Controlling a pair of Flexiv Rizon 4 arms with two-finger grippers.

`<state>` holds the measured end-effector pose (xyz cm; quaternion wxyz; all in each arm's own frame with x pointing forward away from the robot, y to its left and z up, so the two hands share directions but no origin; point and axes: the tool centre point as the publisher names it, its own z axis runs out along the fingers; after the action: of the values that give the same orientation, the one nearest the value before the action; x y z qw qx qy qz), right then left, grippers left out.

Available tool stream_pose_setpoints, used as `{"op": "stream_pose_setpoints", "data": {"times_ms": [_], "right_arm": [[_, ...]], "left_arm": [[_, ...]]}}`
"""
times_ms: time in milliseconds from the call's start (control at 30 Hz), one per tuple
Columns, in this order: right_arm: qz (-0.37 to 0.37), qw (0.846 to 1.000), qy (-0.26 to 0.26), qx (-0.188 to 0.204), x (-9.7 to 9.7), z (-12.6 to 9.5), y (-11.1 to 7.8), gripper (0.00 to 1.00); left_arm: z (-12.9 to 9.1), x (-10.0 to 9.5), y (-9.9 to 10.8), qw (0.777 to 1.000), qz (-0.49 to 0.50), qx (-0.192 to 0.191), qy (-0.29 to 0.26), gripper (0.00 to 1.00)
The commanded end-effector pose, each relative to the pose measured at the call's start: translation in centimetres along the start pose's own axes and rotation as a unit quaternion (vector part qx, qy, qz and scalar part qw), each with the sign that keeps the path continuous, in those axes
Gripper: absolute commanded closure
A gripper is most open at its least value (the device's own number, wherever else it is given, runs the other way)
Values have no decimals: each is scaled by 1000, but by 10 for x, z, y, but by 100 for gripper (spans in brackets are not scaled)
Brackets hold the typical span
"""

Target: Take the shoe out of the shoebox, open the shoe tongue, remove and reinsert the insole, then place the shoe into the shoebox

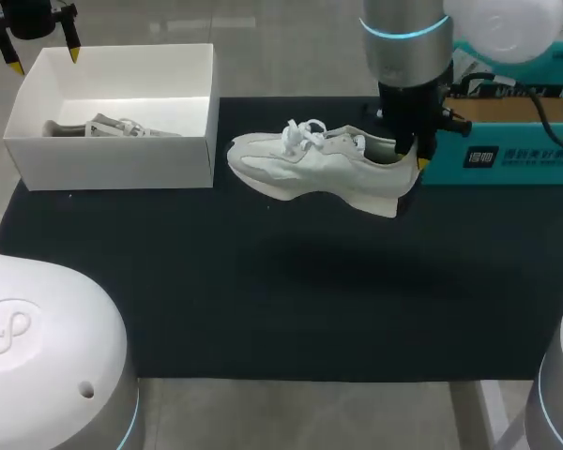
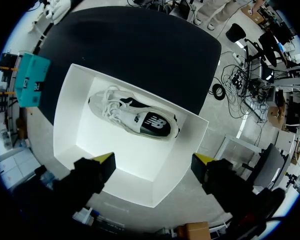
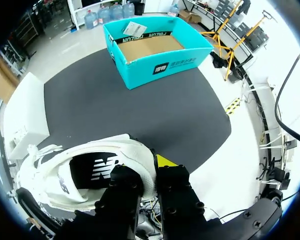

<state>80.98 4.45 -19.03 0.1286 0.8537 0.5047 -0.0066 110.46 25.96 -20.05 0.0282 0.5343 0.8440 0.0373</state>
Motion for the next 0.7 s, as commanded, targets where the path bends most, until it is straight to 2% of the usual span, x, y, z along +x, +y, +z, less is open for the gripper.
{"op": "stream_pose_setpoints", "data": {"times_ms": [33,167,367,700], "right_arm": [[93,995,-24,-10,10,-1,-17,100],[61,996,-58,-25,17,3,-20,100],[47,992,-106,-41,19,28,-28,100],[73,990,-100,-61,13,79,-42,100]], "left_arm": [[0,0,0,1000,1,0,1,0],[0,0,0,1000,1,0,1,0],[0,0,0,1000,1,0,1,0],[0,0,0,1000,1,0,1,0]]}}
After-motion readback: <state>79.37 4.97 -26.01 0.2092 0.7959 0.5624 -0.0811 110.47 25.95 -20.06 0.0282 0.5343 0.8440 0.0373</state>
